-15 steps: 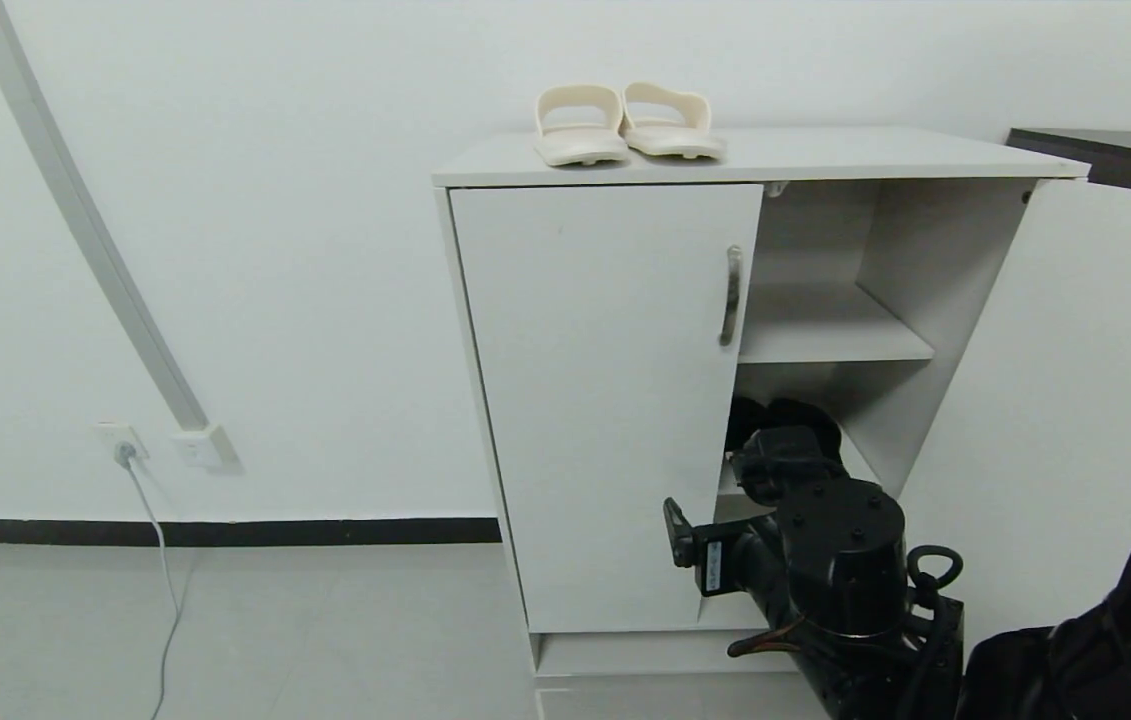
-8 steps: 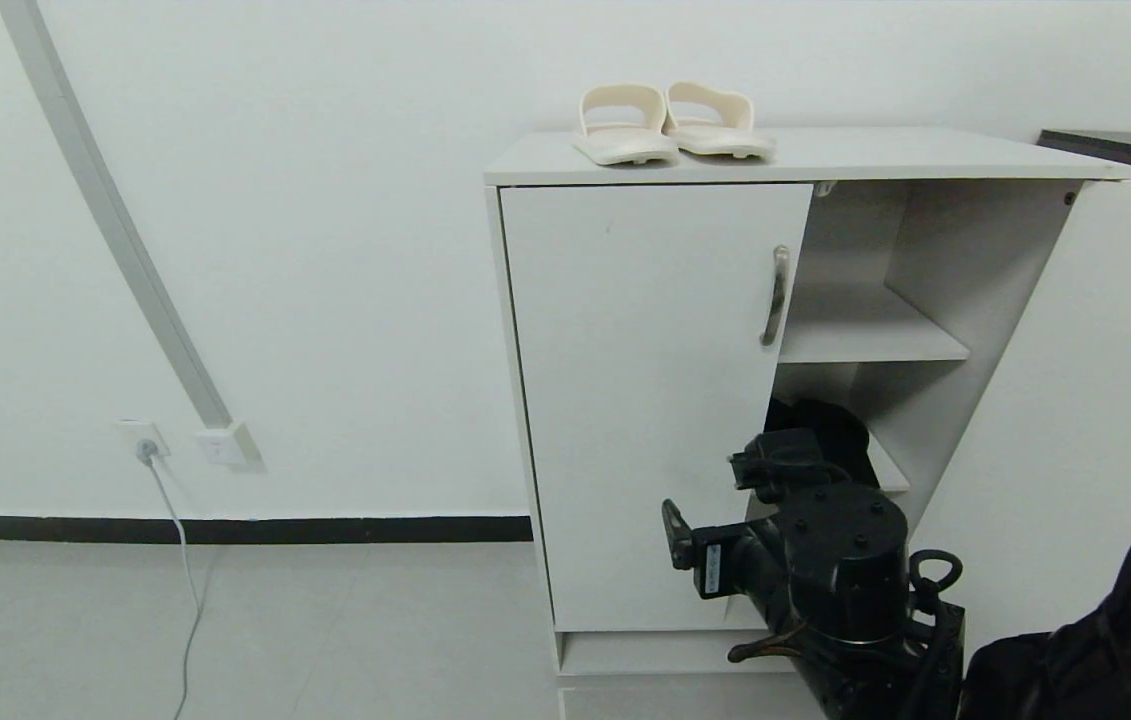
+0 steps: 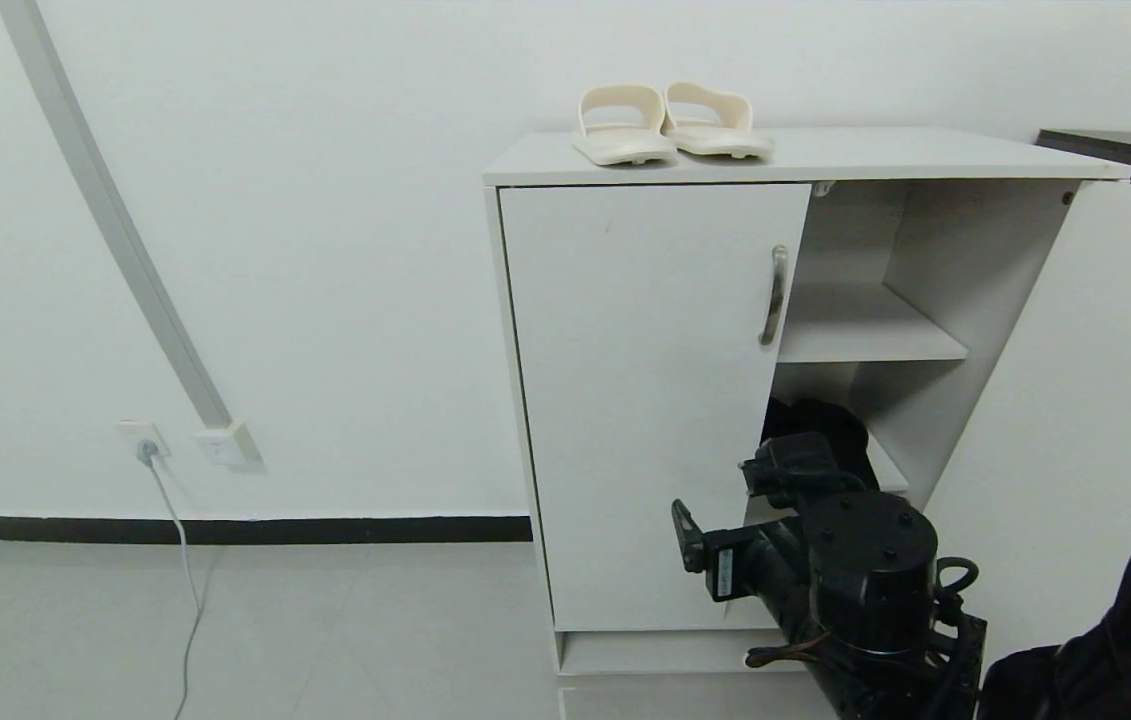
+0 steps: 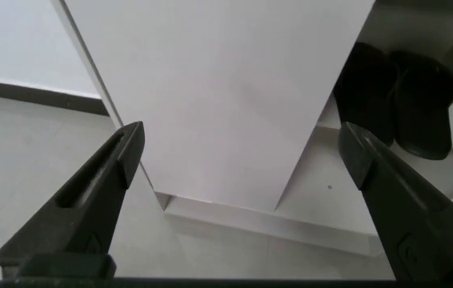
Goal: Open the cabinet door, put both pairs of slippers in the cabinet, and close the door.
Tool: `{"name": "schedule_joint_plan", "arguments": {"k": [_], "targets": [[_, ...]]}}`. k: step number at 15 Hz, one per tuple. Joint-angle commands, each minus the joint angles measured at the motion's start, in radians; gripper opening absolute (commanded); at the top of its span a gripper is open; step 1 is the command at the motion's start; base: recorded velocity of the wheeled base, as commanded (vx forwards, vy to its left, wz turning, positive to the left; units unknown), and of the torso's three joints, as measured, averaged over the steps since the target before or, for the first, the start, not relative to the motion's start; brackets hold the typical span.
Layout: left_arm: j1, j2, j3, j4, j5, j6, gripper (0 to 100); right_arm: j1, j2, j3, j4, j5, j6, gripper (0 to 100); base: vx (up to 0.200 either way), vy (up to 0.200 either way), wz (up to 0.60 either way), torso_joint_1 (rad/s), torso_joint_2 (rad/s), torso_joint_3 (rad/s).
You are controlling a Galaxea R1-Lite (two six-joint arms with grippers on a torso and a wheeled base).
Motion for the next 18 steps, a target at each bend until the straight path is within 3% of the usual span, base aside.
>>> {"name": "schedule_joint_plan", "arguments": {"k": [1,5,18], "targets": [[0.000,0.001,0.000,0.000,0.001,0.000,0,0.002,0.008,0.000,0.000,0.000,0.000,100,0.000,0.000,0.00,0.000,0.00,0.000],[0.000,0.001,0.000,0.000,0.000,0.000,0,0.000,0.007,0.000,0.000,0.000,0.000,100,0.000,0.000,0.00,0.004,-0.06,-0.067],[0.000,0.001,0.000,0.000,0.003,0.000,0,0.000,0.002,0.017,-0.003,0.000,0.001,100,0.000,0.000,0.00,0.100,-0.43,-0.335]]}}
